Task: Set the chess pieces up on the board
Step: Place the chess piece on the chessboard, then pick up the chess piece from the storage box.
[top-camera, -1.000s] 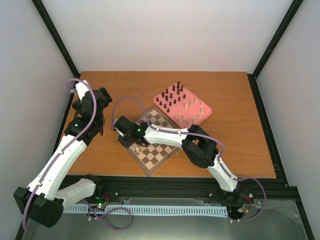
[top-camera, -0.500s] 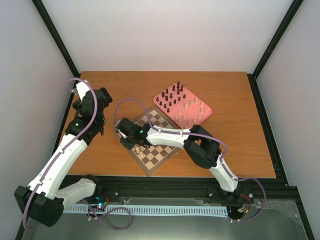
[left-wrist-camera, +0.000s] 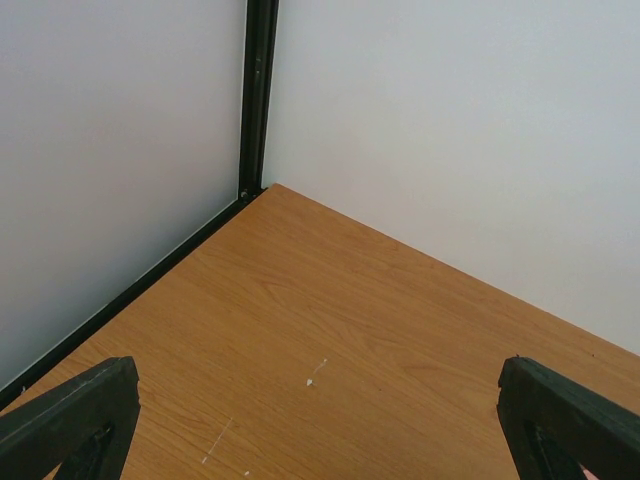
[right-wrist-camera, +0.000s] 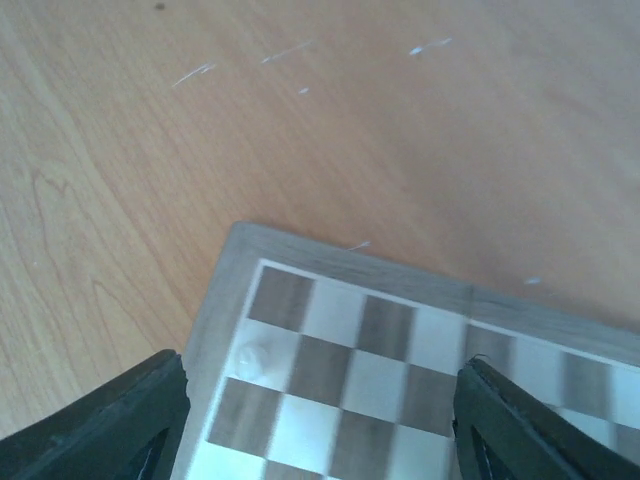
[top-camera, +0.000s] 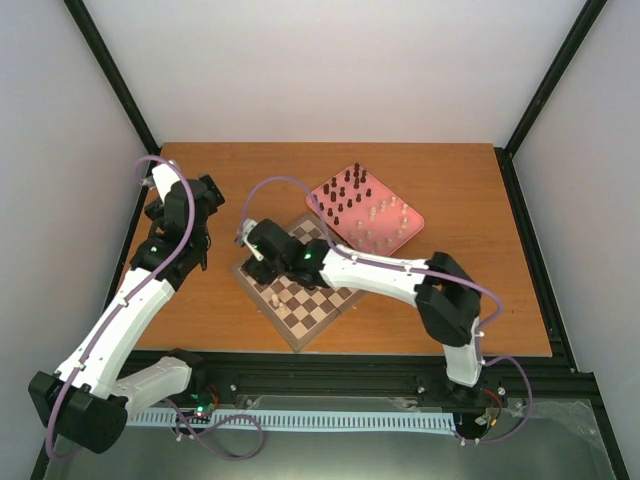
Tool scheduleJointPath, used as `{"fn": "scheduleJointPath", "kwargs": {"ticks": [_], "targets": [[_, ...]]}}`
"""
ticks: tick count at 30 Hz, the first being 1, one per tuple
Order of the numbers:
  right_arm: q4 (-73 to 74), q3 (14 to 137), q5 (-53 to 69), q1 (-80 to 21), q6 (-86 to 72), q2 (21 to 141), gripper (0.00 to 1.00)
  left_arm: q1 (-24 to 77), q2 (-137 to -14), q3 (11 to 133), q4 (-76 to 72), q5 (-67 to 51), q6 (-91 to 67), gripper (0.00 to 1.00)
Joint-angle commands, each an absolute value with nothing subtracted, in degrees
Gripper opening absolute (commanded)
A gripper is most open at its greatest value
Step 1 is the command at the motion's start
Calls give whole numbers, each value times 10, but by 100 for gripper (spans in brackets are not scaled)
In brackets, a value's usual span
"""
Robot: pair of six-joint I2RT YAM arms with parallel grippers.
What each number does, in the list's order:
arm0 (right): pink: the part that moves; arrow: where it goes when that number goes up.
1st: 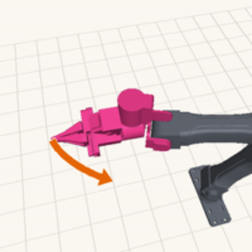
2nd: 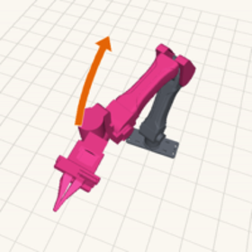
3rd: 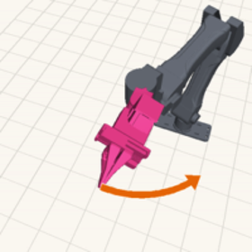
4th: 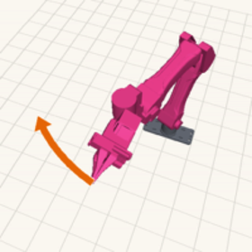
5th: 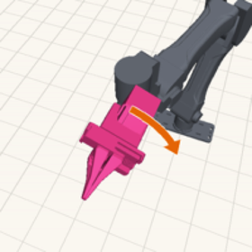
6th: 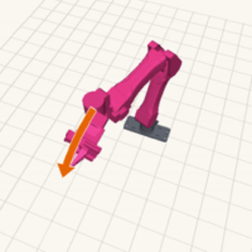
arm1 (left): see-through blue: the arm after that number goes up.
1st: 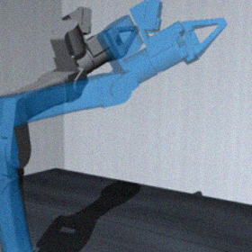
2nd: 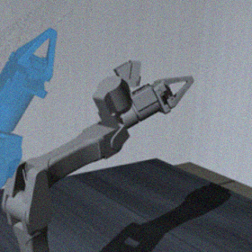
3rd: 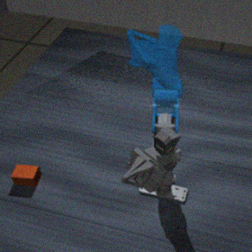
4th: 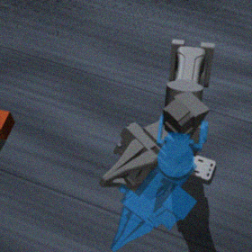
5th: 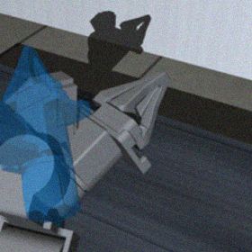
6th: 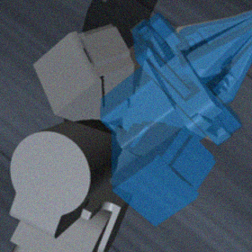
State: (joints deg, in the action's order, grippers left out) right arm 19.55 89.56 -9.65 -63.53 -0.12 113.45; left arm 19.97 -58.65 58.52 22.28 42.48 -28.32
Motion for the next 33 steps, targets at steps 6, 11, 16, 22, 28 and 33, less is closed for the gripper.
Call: {"fn": "scheduleJointPath", "kwargs": {"ticks": [6, 11, 16, 22, 28, 33], "targets": [[163, 795, -216, -496, -39, 996, 73, 197, -593, 587, 209, 431, -280, 100], [168, 749, -262, -380, -92, 976, 72, 196, -603, 592, 207, 428, -279, 100], [173, 734, -264, -282, -122, 995, 68, 197, -608, 591, 204, 426, -279, 100], [160, 739, -215, -191, -137, 1031, 59, 197, -619, 594, 205, 429, -278, 100], [182, 769, -194, -162, -136, 1085, 59, 197, -635, 599, 205, 434, -277, 100], [185, 799, -160, -146, -129, 1126, 57, 197, -644, 602, 205, 438, -277, 100]]}}
